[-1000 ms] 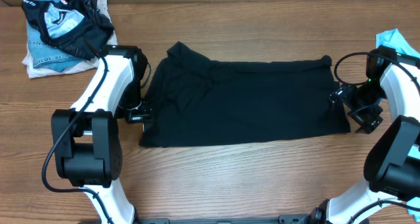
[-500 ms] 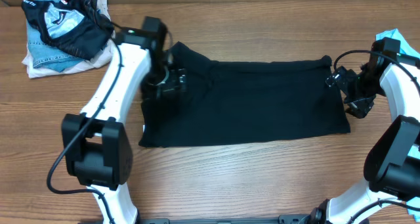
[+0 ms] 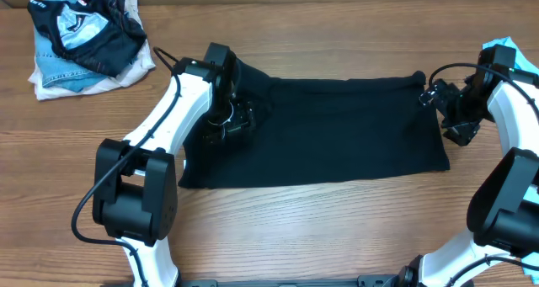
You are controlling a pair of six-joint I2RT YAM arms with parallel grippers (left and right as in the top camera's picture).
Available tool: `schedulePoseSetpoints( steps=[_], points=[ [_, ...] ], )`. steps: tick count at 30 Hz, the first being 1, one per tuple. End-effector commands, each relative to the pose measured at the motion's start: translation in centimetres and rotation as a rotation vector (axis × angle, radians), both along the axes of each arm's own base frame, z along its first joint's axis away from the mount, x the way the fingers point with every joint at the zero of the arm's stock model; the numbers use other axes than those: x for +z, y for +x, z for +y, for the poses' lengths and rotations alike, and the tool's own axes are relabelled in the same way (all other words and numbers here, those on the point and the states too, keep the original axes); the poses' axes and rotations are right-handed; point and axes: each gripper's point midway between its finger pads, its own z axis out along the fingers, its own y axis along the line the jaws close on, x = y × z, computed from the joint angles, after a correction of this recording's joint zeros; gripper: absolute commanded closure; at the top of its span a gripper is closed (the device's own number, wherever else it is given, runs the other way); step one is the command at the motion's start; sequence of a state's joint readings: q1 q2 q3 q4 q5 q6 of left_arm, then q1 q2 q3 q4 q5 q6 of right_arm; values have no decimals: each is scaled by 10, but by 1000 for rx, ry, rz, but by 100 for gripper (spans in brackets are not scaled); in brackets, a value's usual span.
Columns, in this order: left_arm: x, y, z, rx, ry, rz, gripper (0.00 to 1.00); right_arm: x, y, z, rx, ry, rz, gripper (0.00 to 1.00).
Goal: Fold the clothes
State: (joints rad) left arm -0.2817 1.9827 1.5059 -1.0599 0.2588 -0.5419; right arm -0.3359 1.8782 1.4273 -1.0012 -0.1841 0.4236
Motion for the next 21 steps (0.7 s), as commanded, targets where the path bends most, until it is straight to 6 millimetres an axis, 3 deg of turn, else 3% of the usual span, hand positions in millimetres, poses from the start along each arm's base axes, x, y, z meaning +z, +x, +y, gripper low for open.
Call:
schedulePoseSetpoints(
  steps=[1, 6, 18, 21],
  points=[
    [-7, 3, 2, 51, 15, 4, 20, 20, 17, -11, -46, -46, -84, 0],
    [-9, 9, 2, 90, 18, -9, 24, 23, 27, -15, -10, -71, -128, 0],
    [-42, 8, 3, 84, 44, 49, 30, 28, 39, -19, 4, -95, -185, 0],
    [-44, 9, 3, 82, 43, 48, 36, 29, 42, -20, 22, -105, -200, 0]
  ],
)
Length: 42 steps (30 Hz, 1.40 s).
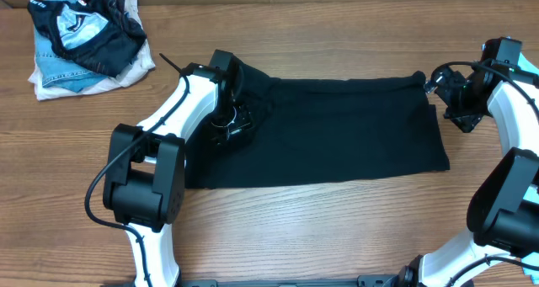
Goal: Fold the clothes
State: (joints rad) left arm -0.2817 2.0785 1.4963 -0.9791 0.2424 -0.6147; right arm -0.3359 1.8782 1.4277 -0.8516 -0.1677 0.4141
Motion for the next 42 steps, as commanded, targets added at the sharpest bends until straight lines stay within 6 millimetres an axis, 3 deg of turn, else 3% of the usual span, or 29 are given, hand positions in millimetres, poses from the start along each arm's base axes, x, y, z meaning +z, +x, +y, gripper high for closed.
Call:
schedulePoseSetpoints(
  steps=[1, 12, 21, 26, 33, 37, 42],
  points=[
    [-7, 0, 3, 11, 16, 9, 39, 21, 10, -6, 19, -40, -63, 0],
    [-7, 2, 2, 11, 14, 1, 95, 31, 31, -13, 32, -81, -159, 0],
    [-7, 1, 2, 4, 14, 0, 93, 16, 40, -16, 119, -123, -163, 4],
    [-7, 1, 1, -8, 6, 0, 92, -12, 38, -26, 141, -169, -96, 21],
    [-7, 1, 1, -8, 5, -1, 93, -46, 34, -23, 195, -154, -28, 26],
    [-7, 0, -1, -14, 5, -1, 93, -60, 32, -22, 197, -142, -2, 29],
    [-7, 0, -1, -13, 6, 0, 93, -66, 30, -22, 198, -135, 13, 42]
  ],
)
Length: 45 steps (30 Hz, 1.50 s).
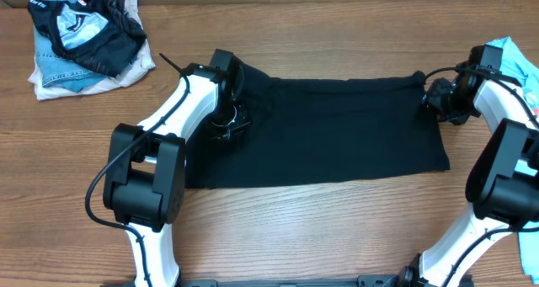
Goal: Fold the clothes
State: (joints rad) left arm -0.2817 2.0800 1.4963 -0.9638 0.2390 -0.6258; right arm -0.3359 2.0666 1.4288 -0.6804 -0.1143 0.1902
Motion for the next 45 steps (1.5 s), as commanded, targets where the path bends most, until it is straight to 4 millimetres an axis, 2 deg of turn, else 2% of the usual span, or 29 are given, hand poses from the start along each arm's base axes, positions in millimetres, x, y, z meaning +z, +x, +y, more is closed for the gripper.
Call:
schedulePoseSetpoints(
  steps=[1, 10, 18, 20, 25, 32, 36, 41, 45],
  points=[
    [-6, -3, -1, -24, 6, 11, 93, 1, 6, -4, 5, -15, -8, 43],
    [-6, -3, -1, -24, 6, 11, 93, -2, 0, -9, -11, -44, 24, 60],
    [-6, -3, -1, -24, 6, 12, 95, -1, 0, -9, -33, -36, 22, 91],
    [-6, -3, -1, -24, 6, 12, 96, -1, 0, -9, -34, -37, 22, 95],
    [-5, -3, -1, -33, 5, 7, 96, 3, 0, -9, -53, -29, 30, 96],
    [-5, -9, 1, -58, 14, 27, 96, 34, 6, -13, -80, -28, 29, 96],
    [-1, -15, 4, -66, 26, 45, 96, 48, 0, -17, -149, -41, 44, 96],
    [16, -22, 22, -70, 112, 36, 96, 61, -10, -14, -226, -12, 58, 96],
    [35, -29, 26, -70, 120, 28, 96, 72, -19, -10, -250, 2, 68, 96]
  ],
)
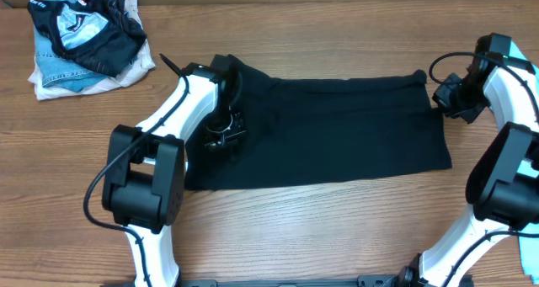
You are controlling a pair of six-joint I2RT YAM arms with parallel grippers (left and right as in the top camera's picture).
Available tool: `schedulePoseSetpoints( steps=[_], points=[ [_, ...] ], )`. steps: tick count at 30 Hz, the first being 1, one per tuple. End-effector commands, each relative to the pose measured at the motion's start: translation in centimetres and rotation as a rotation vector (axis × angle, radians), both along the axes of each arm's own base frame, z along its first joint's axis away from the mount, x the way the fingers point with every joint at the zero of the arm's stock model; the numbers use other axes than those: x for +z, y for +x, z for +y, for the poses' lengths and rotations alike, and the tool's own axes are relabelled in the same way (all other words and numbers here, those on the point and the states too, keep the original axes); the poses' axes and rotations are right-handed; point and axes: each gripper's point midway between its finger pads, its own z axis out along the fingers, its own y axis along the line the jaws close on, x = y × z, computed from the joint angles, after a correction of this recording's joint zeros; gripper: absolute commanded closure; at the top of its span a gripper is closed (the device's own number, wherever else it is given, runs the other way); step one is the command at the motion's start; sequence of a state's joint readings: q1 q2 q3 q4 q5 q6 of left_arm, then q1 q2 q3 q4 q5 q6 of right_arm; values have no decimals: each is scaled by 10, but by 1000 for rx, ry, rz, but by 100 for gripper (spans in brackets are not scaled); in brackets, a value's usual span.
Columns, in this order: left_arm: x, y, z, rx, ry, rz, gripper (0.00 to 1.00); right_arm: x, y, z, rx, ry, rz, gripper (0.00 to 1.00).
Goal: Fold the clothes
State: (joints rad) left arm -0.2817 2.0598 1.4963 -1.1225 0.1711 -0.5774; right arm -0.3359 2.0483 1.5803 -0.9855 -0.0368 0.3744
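Note:
A black garment [337,131] lies spread flat on the wooden table, long side running left to right. My left gripper [224,136] hangs over its left part, near the collar end; dark fingers against dark cloth hide how they stand. My right gripper [449,99] sits at the garment's right edge, just below the upper right corner [420,75]. Its jaws are too small and dark to read, and no cloth is visibly lifted.
A pile of other clothes [82,39], black, light blue and white, sits at the table's far left corner. Bare wood [320,228] runs along the front of the garment. The back edge of the table [337,2] is close behind the garment.
My left gripper has shifted slightly toward the front over the garment's left part. My right gripper has moved a little to the right, off the corner toward the edge. The garment lies much the same.
My left gripper was over the garment's left part and the right gripper beside the right edge, lower down. The right gripper then stood higher along that edge, then close against the upper right corner, and now sits just right of it. The garment stayed flat throughout.

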Motion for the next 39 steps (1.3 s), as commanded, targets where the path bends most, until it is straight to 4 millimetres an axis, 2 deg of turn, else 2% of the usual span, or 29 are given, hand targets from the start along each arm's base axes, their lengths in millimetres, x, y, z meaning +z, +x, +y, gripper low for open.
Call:
schedulePoseSetpoints(
  steps=[1, 8, 16, 21, 23, 25, 30, 34, 39],
  points=[
    [32, 1, 5, -24, 18, -76, 96, 41, 5, -4, -55, -30, -81, 96],
    [54, -23, 12, -46, 30, -30, 96, 61, -17, 3, -71, -15, -45, 96],
    [64, -48, 24, -71, 74, 54, 96, 63, -40, 11, -79, 10, 34, 96],
    [93, -58, 33, -73, 101, 5, 96, 72, -54, 15, -131, 23, 62, 96],
    [109, -63, 35, -71, 91, -37, 96, 80, -58, 16, -131, 20, 52, 96],
    [132, -71, 37, -69, 76, -96, 96, 100, -65, 19, -131, 11, 19, 96],
    [166, -93, 39, -77, 50, -179, 96, 140, -90, 27, -131, -5, -33, 96],
    [179, -109, 37, -95, 34, -196, 96, 159, -112, 32, -134, -23, -34, 96],
    [176, -127, 22, -141, 40, -162, 96, 160, -137, 31, -143, -56, 47, 96]
  ],
)
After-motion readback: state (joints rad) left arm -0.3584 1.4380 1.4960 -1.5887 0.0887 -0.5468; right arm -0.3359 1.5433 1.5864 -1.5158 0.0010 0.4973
